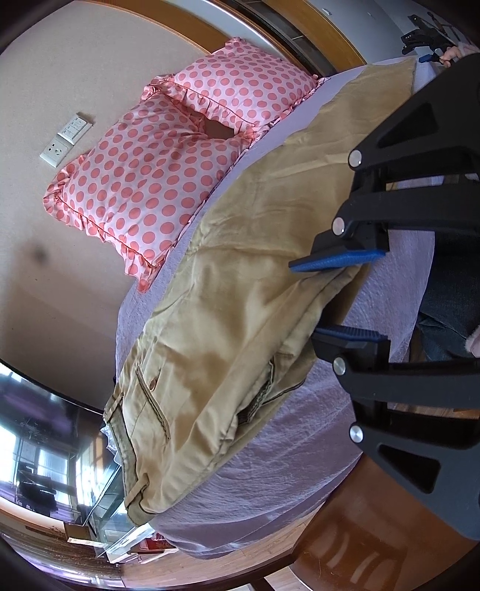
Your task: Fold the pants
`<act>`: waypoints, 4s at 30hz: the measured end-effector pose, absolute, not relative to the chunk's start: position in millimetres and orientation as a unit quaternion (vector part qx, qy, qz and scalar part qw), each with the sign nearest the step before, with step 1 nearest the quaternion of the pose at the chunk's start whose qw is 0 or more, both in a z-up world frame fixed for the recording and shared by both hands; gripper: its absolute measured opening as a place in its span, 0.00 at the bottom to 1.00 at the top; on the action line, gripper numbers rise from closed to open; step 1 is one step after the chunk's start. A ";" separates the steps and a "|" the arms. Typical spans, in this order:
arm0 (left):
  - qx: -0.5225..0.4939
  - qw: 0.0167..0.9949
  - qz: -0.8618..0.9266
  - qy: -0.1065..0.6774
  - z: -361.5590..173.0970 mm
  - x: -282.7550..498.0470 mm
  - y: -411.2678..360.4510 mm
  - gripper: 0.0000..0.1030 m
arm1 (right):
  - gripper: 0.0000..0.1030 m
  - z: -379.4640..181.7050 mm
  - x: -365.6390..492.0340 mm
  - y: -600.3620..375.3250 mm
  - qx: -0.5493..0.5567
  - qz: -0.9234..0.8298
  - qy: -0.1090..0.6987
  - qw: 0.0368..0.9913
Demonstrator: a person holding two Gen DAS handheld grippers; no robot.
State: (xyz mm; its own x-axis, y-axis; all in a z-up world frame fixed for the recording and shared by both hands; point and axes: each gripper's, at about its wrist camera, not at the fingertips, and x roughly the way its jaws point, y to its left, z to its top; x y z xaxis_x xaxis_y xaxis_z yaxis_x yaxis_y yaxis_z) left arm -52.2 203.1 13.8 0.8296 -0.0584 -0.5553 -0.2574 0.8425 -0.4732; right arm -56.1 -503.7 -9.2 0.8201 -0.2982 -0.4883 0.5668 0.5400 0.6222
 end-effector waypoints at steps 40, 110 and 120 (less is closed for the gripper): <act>-0.340 0.904 0.024 0.257 -2.4 -57.9 220.8 0.77 | 0.72 38.8 43.1 -134.0 0.120 0.343 0.330 0.871; -0.160 0.887 -0.133 0.411 44.6 106.4 99.2 0.66 | 0.56 18.5 114.9 -314.2 0.289 0.207 0.397 0.846; -0.196 0.833 -0.217 0.470 21.8 152.7 90.7 0.69 | 0.44 11.8 135.3 -315.4 0.334 0.264 0.406 0.809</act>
